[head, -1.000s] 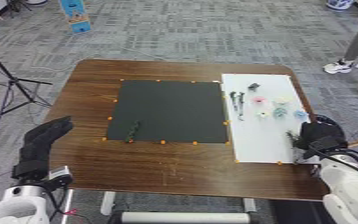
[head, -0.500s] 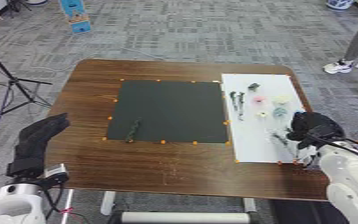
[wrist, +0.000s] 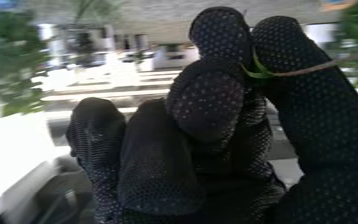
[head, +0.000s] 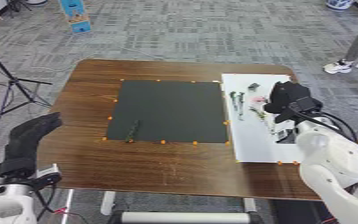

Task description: Arrange flowers

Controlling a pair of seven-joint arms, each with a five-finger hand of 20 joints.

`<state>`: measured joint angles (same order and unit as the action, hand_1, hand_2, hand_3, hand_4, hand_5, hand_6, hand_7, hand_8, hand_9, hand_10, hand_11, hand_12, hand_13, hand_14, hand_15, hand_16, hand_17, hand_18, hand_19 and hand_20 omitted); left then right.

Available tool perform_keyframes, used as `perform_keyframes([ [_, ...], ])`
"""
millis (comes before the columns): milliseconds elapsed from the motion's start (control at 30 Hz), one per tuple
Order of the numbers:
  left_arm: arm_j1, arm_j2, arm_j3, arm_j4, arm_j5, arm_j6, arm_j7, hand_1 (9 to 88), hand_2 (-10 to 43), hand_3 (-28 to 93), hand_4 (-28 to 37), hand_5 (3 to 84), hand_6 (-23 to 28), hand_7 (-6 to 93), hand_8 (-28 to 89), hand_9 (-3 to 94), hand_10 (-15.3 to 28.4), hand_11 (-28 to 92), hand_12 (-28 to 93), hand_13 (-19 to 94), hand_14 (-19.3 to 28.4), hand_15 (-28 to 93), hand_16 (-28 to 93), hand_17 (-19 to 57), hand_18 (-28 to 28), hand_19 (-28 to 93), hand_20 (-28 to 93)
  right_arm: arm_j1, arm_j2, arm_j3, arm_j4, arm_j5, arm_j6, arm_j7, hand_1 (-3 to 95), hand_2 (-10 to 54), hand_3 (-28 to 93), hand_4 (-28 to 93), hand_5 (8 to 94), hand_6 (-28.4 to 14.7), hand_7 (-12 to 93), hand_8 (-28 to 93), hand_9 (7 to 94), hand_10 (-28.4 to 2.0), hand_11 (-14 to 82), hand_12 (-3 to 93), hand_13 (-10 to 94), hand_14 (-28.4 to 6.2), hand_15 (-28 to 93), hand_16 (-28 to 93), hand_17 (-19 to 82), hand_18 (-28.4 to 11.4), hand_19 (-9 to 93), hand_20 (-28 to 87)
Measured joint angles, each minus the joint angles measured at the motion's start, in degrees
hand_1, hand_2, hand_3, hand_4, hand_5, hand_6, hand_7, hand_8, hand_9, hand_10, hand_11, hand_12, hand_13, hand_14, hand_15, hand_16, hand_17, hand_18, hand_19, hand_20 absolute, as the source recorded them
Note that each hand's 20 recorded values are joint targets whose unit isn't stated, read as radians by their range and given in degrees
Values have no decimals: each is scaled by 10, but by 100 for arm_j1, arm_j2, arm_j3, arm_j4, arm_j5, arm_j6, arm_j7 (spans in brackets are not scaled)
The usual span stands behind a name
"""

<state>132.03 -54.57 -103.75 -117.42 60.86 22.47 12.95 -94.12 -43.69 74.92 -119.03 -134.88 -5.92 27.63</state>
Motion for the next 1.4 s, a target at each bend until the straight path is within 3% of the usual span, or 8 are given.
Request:
perform_keyframes([
  [167, 75, 105, -35, 26, -268, 567, 154, 195, 34, 738, -282, 508, 28, 151, -81, 505, 129, 186, 115, 378, 133, 115, 1, 73, 88, 45, 161, 997, -145, -1146, 52, 203, -420, -55, 483, -95, 653, -52, 888, 3, 301, 289, 937, -99, 510, 307, 869, -99, 762, 435, 490, -277, 932, 639],
  [233, 56, 147, -35, 55, -335, 636, 174, 192, 43, 735, -282, 509, 27, 152, -81, 505, 130, 187, 115, 378, 133, 115, 0, 74, 88, 44, 161, 1385, -291, -1526, 157, 372, -555, -94, 485, -95, 652, -53, 889, 2, 297, 288, 937, -101, 511, 305, 869, -100, 763, 435, 490, -278, 932, 641],
  [433, -36, 210, -27, 95, -273, 544, 157, 184, 50, 732, -283, 509, 27, 151, -83, 506, 130, 186, 115, 378, 132, 116, 0, 72, 89, 44, 163, 2283, -1040, -2290, 722, 593, -785, -199, 487, -95, 652, -57, 893, -1, 288, 285, 937, -103, 512, 298, 869, -102, 763, 435, 490, -281, 932, 644],
  [933, -5, 213, -27, 21, -204, 469, 120, 180, 45, 735, -283, 509, 29, 148, -81, 506, 128, 185, 115, 380, 133, 118, 2, 66, 93, 47, 160, 2916, -2705, -2988, 1842, 1034, -1235, 52, 492, -64, 645, -106, 906, -11, 236, 239, 937, -102, 521, 283, 876, -100, 759, 430, 500, -282, 932, 648],
  [1067, -92, 213, 55, 28, -154, 407, 95, 180, 45, 733, -283, 508, 28, 148, -81, 506, 129, 185, 115, 380, 133, 117, 2, 64, 94, 48, 160, 2914, -3033, -2978, 2188, 1359, -1079, 151, 498, -50, 632, -122, 906, -18, 209, 217, 937, -103, 518, 284, 875, -102, 756, 431, 498, -283, 932, 646],
  [1267, -195, 209, 126, 29, -102, 294, 63, 180, 43, 734, -283, 508, 28, 148, -81, 506, 129, 185, 115, 380, 134, 117, 2, 62, 95, 49, 159, 2827, -3285, -2956, 2441, 1587, -382, 308, 508, -30, 600, -140, 894, -17, 172, 171, 937, -104, 516, 285, 875, -102, 754, 430, 496, -284, 932, 644],
  [1400, -245, 204, 171, 33, -86, 244, 48, 184, 39, 735, -283, 508, 29, 147, -81, 506, 129, 185, 116, 380, 134, 117, 3, 62, 95, 48, 159, 2776, -3347, -2932, 2590, 1426, -305, 315, 510, -28, 597, -139, 893, -17, 167, 162, 937, -104, 519, 284, 876, -102, 754, 429, 497, -284, 932, 642],
])
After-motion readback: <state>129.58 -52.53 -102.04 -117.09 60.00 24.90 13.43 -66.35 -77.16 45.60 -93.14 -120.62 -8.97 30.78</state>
